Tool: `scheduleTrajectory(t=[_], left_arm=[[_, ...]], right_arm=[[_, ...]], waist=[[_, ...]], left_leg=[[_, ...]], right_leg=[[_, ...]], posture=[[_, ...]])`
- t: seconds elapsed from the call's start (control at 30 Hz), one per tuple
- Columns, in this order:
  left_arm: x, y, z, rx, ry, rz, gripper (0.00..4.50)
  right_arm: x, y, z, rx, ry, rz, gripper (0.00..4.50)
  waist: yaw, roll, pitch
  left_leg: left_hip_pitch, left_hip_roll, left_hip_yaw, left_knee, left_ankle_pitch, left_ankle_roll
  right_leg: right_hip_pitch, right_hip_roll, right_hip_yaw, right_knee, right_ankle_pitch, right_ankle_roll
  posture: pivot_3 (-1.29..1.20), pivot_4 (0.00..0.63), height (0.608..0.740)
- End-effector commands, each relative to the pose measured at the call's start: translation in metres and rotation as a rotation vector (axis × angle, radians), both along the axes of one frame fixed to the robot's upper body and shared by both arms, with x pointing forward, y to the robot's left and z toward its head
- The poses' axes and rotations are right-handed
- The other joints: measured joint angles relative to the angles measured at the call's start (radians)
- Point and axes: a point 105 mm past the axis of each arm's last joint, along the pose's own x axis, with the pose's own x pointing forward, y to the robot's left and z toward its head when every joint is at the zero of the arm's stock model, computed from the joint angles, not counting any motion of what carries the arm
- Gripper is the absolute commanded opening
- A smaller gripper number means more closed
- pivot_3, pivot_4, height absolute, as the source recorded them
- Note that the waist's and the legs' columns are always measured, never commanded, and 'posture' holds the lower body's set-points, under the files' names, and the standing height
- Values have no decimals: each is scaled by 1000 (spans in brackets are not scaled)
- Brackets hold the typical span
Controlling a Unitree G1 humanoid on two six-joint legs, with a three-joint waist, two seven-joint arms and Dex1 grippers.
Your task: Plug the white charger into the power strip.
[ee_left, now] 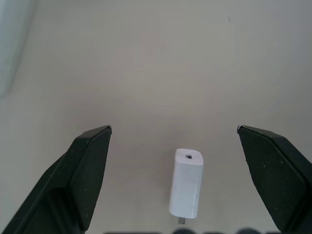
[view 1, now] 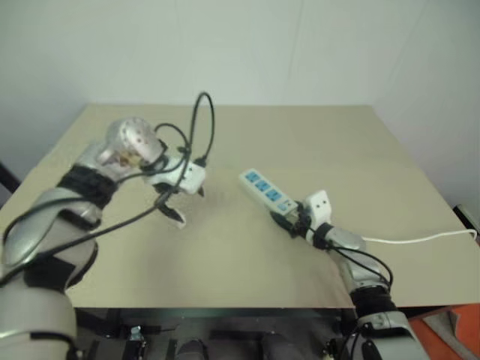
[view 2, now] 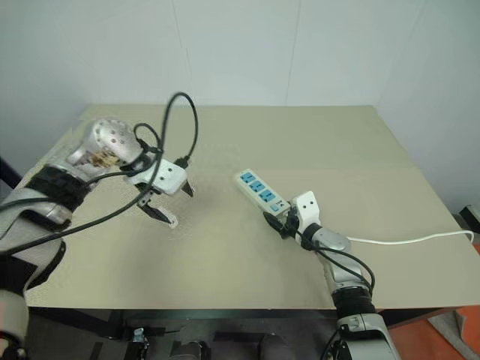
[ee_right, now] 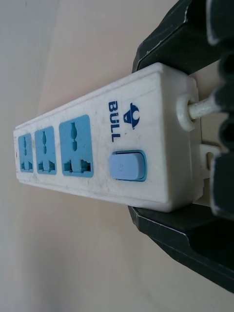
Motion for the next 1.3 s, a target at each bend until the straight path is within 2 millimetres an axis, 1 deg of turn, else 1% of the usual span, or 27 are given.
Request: scheduleTrajectory(t=[0.03,0.13,0.23,0.3,0.37,0.47,0.63,0.73,0.83,0.9,1.03,1.1,1.17,1.3], left_arm=[[4,3,-11,126,5,-44,4500],[7,-1,-23,175,28,-51,4500],[9,-5,-29,193,26,-57,4500],[11,-4,-33,224,17,-62,4500],[13,1,-35,276,0,-65,4500],[15,7,-37,329,-14,-70,4500],[19,8,-34,352,-51,-57,4500],[18,6,-34,337,-38,-54,4500],[21,9,-37,371,-58,-56,4500],[22,7,-39,359,-62,-41,4500],[23,10,-40,386,-77,-42,4500],[23,9,-40,381,-74,-42,4122],[23,10,-41,389,-76,-48,3628],[23,9,-43,382,-74,-43,2293]], right_arm=[[-5,3,-9,-37,32,13,3440],[-6,4,-11,-44,35,14,3440],[-6,5,-11,-45,36,15,3440],[-7,6,-10,-45,36,16,3440],[-7,7,-10,-46,37,16,3440],[-7,7,-10,-47,38,15,3440],[-7,8,-12,-47,43,14,3440],[-7,9,-13,-47,47,17,3440],[-7,9,-15,-49,53,18,3440],[-7,9,-15,-51,56,19,3440],[-7,8,-16,-50,60,17,3440],[-8,8,-16,-53,61,17,3440],[-7,7,-15,-54,61,15,3440],[-7,6,-15,-57,59,14,3440]], waist=[[0,0,0],[-1,0,0],[-2,0,0],[-2,0,0],[-3,0,0],[-3,0,0],[-4,0,0],[-5,0,0],[-6,0,0],[-6,0,0],[-7,-1,0],[-8,-1,0],[-9,-1,0],[-10,-1,0]], left_leg=[[0,0,0,0,0,0],[-1,0,0,0,0,0],[-2,0,0,0,0,0],[-2,0,0,0,0,0],[-2,0,0,0,0,0],[-2,0,-1,0,0,0],[-1,-1,-1,0,0,0],[-1,-1,-1,0,0,0],[-1,-1,-1,0,0,0],[-1,-1,-1,0,0,0],[0,-1,-1,0,0,0],[0,-1,-1,0,0,0],[0,-1,-1,0,0,0],[-1,-1,-1,0,0,0]], right_leg=[[0,0,0,0,0,0],[-1,0,0,0,0,0],[-1,0,0,-1,0,0],[-1,0,0,-1,0,0],[-1,0,0,-1,0,0],[-1,0,0,0,0,0],[-1,0,0,0,0,0],[-1,0,0,0,0,0],[0,0,0,0,0,0],[0,0,0,0,0,0],[0,0,0,0,0,0],[0,0,0,0,0,0],[0,0,0,0,0,0],[0,0,0,0,0,0]], posture=[[0,150,740],[0,150,740],[0,150,740],[0,150,740],[0,150,740],[0,150,740],[0,150,740],[0,150,740],[0,150,740],[0,150,740],[0,150,740],[0,150,740],[0,150,740],[0,150,740]])
